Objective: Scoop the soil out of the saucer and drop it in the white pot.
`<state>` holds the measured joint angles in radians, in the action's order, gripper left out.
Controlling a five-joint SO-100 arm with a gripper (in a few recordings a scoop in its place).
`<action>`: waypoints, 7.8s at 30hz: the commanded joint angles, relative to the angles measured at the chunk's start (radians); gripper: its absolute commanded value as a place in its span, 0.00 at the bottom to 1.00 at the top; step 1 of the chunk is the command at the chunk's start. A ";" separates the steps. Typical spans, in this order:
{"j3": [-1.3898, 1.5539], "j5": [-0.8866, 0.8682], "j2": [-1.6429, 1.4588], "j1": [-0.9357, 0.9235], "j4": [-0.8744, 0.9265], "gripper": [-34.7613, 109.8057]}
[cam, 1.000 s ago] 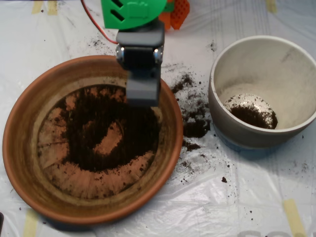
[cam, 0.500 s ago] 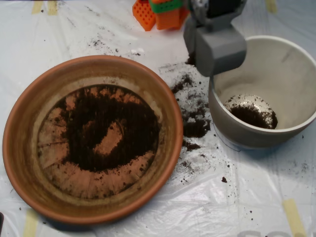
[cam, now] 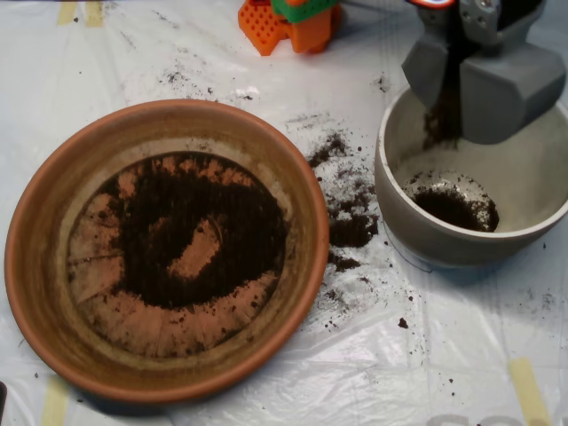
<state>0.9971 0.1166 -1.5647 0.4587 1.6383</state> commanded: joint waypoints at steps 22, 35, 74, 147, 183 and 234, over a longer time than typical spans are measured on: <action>-0.038 0.028 -0.080 0.029 0.035 0.50; -0.124 -0.153 -0.135 -0.221 0.035 0.52; 0.755 0.069 0.087 -1.115 -0.514 0.48; 0.351 0.117 -0.517 -0.158 -0.061 0.24; -0.084 0.075 -0.091 -0.011 0.094 0.24; 0.114 -0.060 -0.196 -0.571 0.023 0.51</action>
<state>1.0155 0.0291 -1.6460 -0.0399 1.7181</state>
